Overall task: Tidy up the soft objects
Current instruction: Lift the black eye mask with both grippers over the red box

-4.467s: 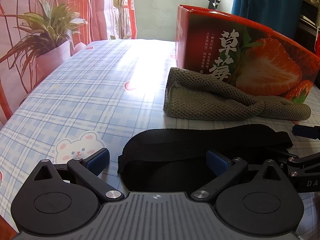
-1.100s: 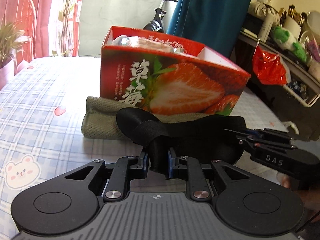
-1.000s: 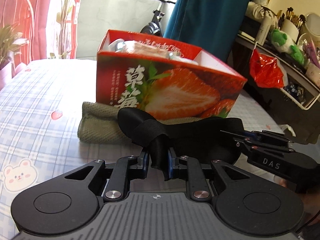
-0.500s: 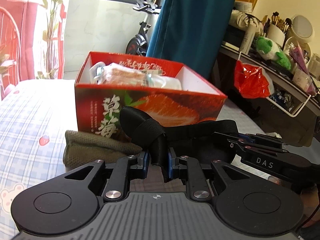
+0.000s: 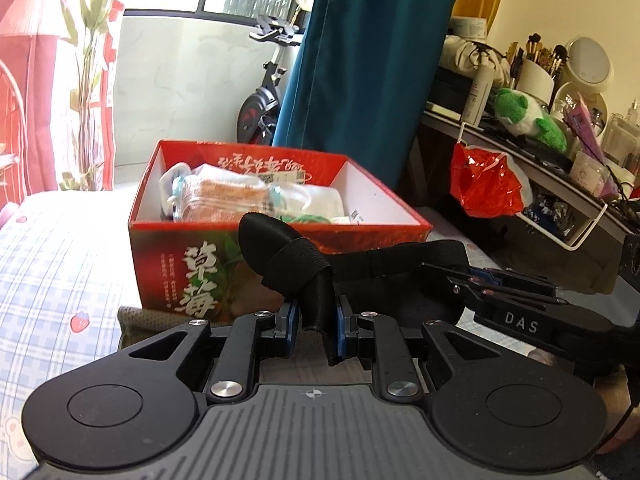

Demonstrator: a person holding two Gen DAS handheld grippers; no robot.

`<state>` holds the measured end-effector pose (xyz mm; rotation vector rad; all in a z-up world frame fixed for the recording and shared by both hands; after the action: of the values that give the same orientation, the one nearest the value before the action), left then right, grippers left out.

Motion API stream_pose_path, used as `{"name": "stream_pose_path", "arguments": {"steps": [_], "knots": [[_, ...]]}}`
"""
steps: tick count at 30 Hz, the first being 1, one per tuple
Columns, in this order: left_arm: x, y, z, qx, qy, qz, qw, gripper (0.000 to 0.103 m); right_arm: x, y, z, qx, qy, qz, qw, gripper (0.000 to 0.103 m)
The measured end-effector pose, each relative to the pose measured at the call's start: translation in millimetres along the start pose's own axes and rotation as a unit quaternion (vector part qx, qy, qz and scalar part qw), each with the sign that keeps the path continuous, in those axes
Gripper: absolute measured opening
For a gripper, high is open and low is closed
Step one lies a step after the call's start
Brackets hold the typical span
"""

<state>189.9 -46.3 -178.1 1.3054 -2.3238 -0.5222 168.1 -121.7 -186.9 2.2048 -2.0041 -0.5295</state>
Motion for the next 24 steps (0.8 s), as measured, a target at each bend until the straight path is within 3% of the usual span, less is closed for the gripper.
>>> {"name": "stream_pose_path", "arguments": {"steps": [15,24], "knots": [[-15.8,-7.4,-71.3,0.05,-0.005,-0.005,0.9987,0.02,-3.6,-22.0,-72.3,0.039,0.043,-0.013,0.998,0.018],[-42.6,-59.8,-123.2,0.044,0.003,-0.016,0.9989,0.02,6.0,-87.7,-121.4,0.032,0.071,0.006,0.997,0.018]]}}
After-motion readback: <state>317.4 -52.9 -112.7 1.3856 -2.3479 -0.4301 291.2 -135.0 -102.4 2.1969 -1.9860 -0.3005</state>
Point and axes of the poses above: each gripper's, at about its wrist camera, not at the fingertips, and y roughly against the way its jaws point, x to its right, z to its underside, the point moved 10 cm from there along -y, roughly the way its jaws point
